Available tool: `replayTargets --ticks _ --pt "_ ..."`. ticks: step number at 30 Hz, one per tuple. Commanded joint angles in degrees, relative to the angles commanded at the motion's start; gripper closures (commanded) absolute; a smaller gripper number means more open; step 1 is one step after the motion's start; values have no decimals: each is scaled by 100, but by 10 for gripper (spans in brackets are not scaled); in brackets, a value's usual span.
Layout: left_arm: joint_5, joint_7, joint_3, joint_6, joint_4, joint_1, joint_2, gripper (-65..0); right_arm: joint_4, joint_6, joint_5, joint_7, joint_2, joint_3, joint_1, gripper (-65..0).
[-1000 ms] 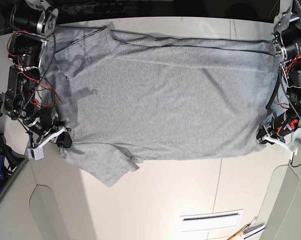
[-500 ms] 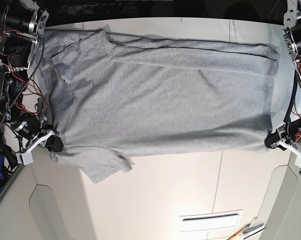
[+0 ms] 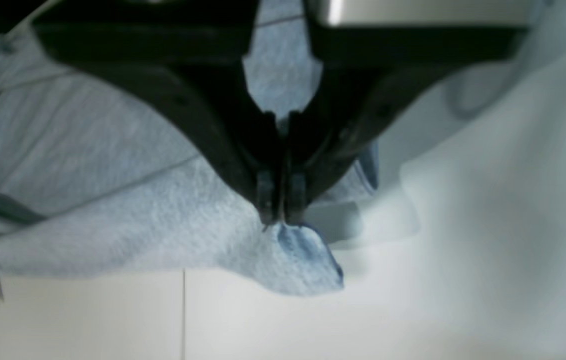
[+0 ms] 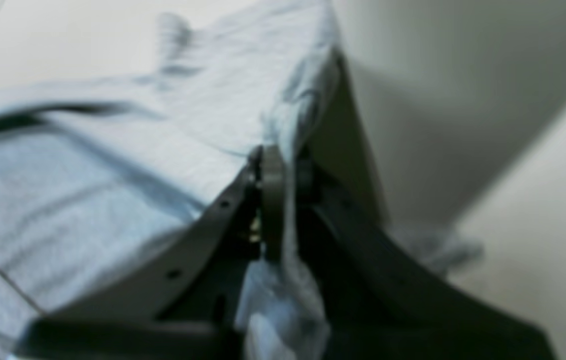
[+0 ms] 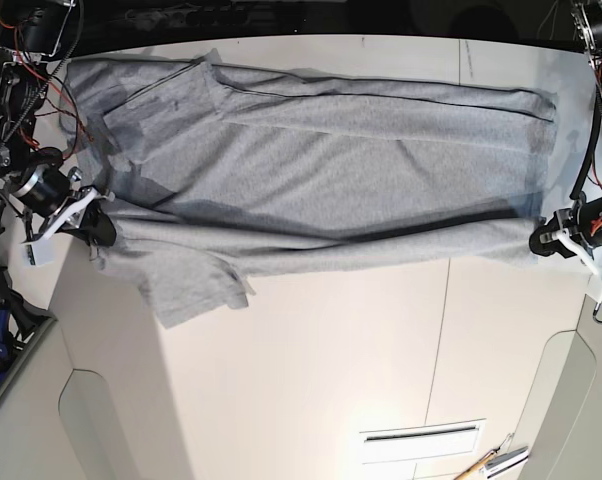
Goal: Fold the T-shirt properly
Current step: 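Lift the second side edge and fold it over onto the first fold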
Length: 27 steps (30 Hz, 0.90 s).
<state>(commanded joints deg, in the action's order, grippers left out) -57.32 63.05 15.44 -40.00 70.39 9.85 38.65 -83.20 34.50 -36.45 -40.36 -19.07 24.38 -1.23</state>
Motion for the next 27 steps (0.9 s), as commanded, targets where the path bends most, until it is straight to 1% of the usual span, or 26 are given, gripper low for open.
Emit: replayTargets --ticks 4,8,11,15,16,17,18,19,21,22,23,26,27 --pt "13 42 0 0 28 -70 57 0 -7 4 -4 0 0 225 232 0" --pt "-9 179 0 0 28 -101 59 0 -7 7 -20 -28 -15 229 302 0" --pt "-39 195 0 0 28 -286 57 0 -4 0 2 -48 -15 229 302 0" --pt "-210 162 0 0 26 -612 50 0 7 -26 35 -286 -13 229 302 0" --pt "-203 98 0 0 26 -643 33 0 15 -59 87 -299 -11 229 304 0" --pt "-203 76 0 0 26 -658 20 0 17 -127 170 -297 -13 229 304 0" --pt "-203 59 0 0 26 -658 9 0 17 -140 227 -297 -13 229 304 -4" --pt "-205 59 0 0 26 -656 7 0 17 -170 284 -297 -11 229 304 -61" --pt "-203 15 0 0 26 -651 7 0 17 -173 310 -293 -13 229 302 -177" --pt "-203 -9 0 0 26 -654 7 0 17 -173 308 -264 -13 229 299 -220" --pt "-203 -28 0 0 26 -651 7 0 17 -173 304 -201 -13 229 299 -243" --pt "-201 -48 0 0 26 -654 7 0 15 -173 299 -111 -13 317 297 -246" --pt "-201 -48 0 0 26 -654 7 0 15 -173 299 -13 -11 398 297 -246"
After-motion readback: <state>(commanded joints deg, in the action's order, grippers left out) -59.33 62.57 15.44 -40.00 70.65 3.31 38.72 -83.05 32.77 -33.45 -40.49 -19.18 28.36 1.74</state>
